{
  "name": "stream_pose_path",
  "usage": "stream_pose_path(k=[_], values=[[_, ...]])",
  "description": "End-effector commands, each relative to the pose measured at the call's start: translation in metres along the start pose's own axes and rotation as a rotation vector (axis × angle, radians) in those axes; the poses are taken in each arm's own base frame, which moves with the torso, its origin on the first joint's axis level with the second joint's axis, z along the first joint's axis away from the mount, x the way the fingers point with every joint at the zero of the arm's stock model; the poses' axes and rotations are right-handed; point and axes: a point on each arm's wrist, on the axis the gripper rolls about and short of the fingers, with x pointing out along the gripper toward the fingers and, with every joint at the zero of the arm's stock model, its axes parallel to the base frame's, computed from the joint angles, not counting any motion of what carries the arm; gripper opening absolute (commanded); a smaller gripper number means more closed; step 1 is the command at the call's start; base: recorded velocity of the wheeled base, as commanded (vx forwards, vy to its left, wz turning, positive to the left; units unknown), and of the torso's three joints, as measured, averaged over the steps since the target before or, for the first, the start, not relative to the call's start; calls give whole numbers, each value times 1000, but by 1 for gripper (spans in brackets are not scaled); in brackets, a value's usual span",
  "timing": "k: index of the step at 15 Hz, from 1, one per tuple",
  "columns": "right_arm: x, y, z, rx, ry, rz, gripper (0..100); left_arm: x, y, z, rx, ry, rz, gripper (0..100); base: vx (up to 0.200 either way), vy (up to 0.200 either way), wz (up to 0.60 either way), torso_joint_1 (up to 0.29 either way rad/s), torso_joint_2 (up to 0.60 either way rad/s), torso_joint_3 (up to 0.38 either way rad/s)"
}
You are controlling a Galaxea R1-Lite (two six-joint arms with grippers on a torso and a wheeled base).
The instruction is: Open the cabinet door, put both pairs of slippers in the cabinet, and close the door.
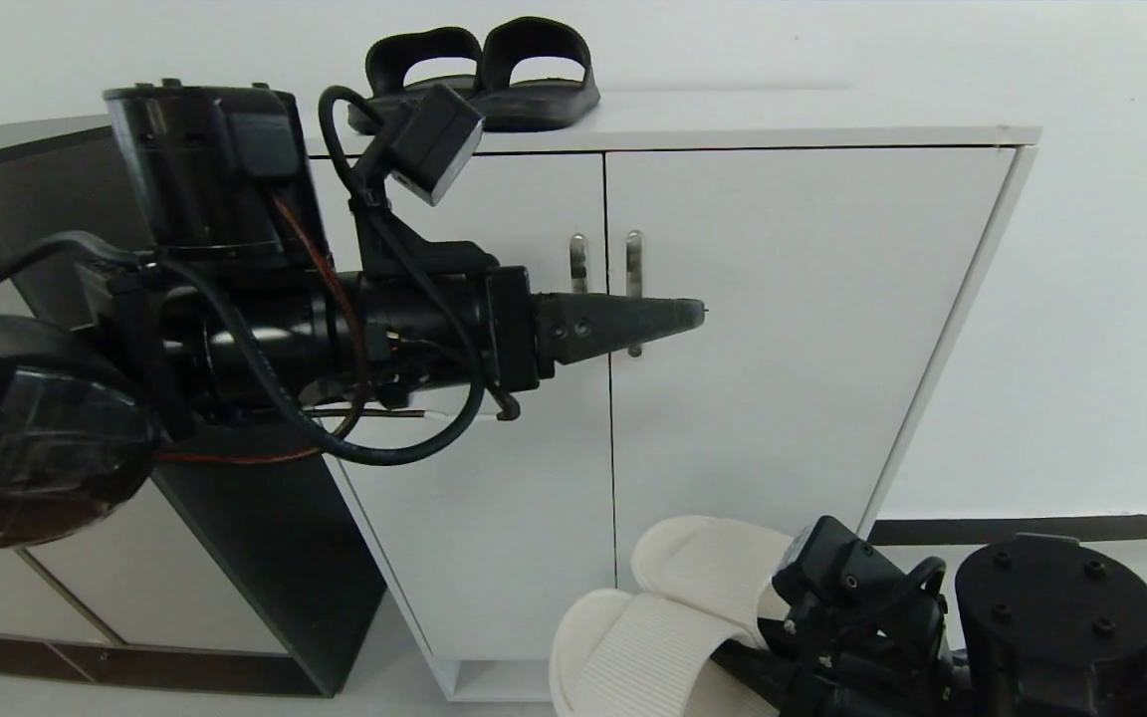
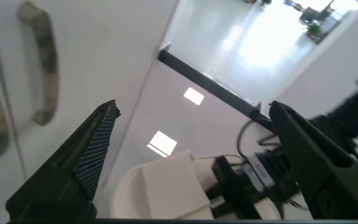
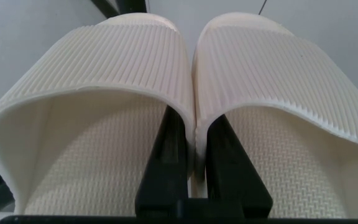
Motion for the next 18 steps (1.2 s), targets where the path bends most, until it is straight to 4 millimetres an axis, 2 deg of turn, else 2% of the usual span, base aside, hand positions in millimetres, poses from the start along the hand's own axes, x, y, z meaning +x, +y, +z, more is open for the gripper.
stream_pose_path(k=[1, 4, 9, 14, 18], values=[[0, 0, 0, -2, -1, 1, 0, 17, 16, -4, -8, 2, 62, 100, 0, 0, 0, 0, 0, 0], [1, 0, -1, -1, 5, 1, 0, 30, 33, -8, 21, -58, 131, 100, 0, 0, 0, 0, 0, 0], [1, 0, -1, -2, 5, 2, 0, 26, 57, -10, 12, -62, 194, 100, 0, 0, 0, 0, 0, 0], [1, 0, -1, -2, 4, 2, 0, 40, 69, -17, -1, -43, 195, 100, 0, 0, 0, 0, 0, 0], [0, 2, -1, -5, 2, 8, 0, 48, 68, -18, 0, -39, 178, 100, 0, 0, 0, 0, 0, 0]])
